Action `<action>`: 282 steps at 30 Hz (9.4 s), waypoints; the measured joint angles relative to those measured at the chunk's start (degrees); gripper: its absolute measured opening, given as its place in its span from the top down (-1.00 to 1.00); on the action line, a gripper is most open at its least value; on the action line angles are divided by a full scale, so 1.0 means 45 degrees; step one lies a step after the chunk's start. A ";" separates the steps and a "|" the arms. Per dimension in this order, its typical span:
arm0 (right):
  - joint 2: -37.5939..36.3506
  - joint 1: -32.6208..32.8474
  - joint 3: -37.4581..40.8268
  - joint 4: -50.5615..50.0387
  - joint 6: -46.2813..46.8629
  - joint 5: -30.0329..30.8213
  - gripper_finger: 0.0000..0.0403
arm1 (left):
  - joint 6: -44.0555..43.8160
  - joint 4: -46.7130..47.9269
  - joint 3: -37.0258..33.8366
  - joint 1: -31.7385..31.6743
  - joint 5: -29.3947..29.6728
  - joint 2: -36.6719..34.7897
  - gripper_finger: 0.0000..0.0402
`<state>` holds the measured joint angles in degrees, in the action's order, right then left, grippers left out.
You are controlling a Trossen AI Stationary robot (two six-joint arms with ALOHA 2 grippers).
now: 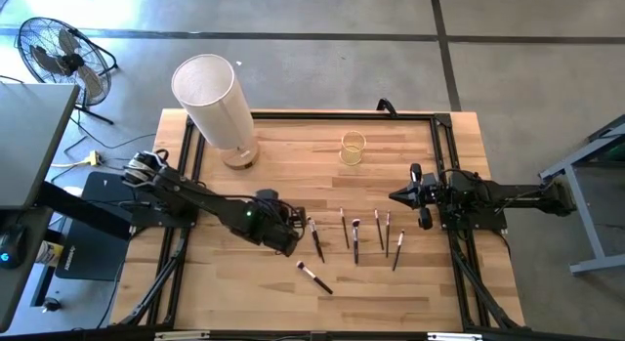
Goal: Put items in baskets/containers
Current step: Put the silver eyeshadow brush into the yellow container, then put the silver eyebrow brush into the yellow container
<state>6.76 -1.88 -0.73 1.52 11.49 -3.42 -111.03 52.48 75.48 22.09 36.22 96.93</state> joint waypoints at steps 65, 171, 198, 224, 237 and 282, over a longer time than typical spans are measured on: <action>0.0000 0.0002 0.0000 -0.0005 0.0000 0.0000 1.00 | 1.6061 -1.0400 0.3256 -0.8659 -0.4668 0.2572 1.00; 1.6158 0.4243 -0.8388 -1.0846 2.2595 0.0219 1.00 | 1.8284 -0.6964 -0.9306 -0.0068 -0.2932 -1.1886 1.00; 1.6174 0.4262 -0.8393 -1.1035 2.3068 0.0204 0.66 | 1.8274 -0.6966 -0.9306 -0.0068 -0.2938 -1.1886 1.00; 1.7370 0.4384 -0.8477 -0.9846 2.1088 0.0740 0.96 | 1.8274 -0.6982 -0.9301 -0.0068 -0.2938 -1.1886 1.00; 1.1432 0.4510 -0.8592 -0.9883 1.5425 0.8758 0.99 | 1.8160 -0.7610 -0.9301 -0.0073 -0.2913 -1.1891 1.00; 1.2389 -0.7801 -0.8965 -0.0023 -0.2215 -0.0674 0.46 | 1.4565 -1.0298 -0.8538 -0.0083 0.2442 -0.8559 0.27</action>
<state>62.52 -36.98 -41.07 1.42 1.52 -6.45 -45.49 6.14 37.06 21.71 47.21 58.41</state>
